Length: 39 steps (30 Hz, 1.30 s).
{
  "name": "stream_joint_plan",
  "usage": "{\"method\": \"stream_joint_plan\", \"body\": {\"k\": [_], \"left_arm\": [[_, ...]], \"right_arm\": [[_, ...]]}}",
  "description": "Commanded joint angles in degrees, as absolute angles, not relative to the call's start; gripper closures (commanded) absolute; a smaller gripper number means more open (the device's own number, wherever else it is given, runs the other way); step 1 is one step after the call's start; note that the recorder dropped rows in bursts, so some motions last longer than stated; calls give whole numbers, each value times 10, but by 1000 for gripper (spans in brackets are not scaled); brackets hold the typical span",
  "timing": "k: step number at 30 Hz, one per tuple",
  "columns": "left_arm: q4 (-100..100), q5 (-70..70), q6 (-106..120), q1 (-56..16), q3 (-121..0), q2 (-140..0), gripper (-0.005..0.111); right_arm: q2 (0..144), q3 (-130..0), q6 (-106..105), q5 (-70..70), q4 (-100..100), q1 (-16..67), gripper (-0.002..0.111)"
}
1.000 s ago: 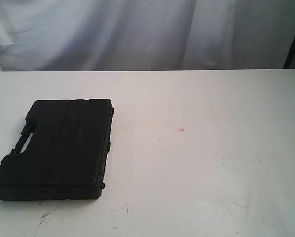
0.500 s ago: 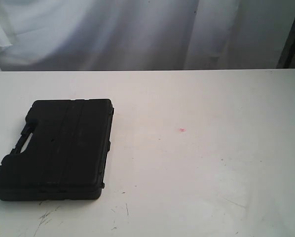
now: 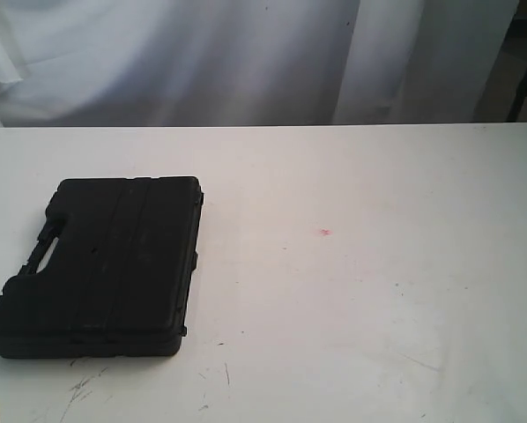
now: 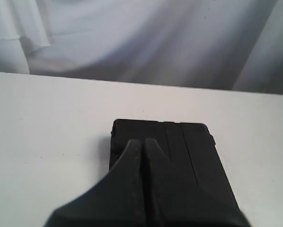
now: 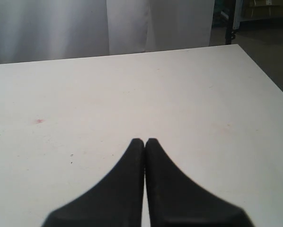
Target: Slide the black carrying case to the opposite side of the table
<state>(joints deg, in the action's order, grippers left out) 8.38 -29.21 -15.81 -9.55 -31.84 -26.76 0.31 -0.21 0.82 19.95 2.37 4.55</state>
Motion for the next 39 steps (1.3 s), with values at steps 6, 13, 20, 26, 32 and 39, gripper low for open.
{"method": "stream_joint_plan", "body": {"k": [6, 13, 20, 26, 32, 39], "left_arm": [[45, -207, -169, -11, -181, -137, 107], [44, -205, -169, -5, -140, -74, 107], [34, -209, -169, -5, -133, -62, 107], [3, -205, -139, -5, -112, -62, 107], [-42, -190, -48, -5, -74, -55, 107], [-37, -198, -25, -5, -48, -23, 107]], "right_arm": [[0, 0, 8, 198, 15, 43, 108], [0, 0, 8, 198, 15, 43, 108], [0, 0, 8, 198, 15, 43, 108], [0, 0, 8, 198, 15, 43, 108], [0, 0, 8, 198, 15, 43, 108], [0, 0, 8, 198, 15, 43, 108]]}}
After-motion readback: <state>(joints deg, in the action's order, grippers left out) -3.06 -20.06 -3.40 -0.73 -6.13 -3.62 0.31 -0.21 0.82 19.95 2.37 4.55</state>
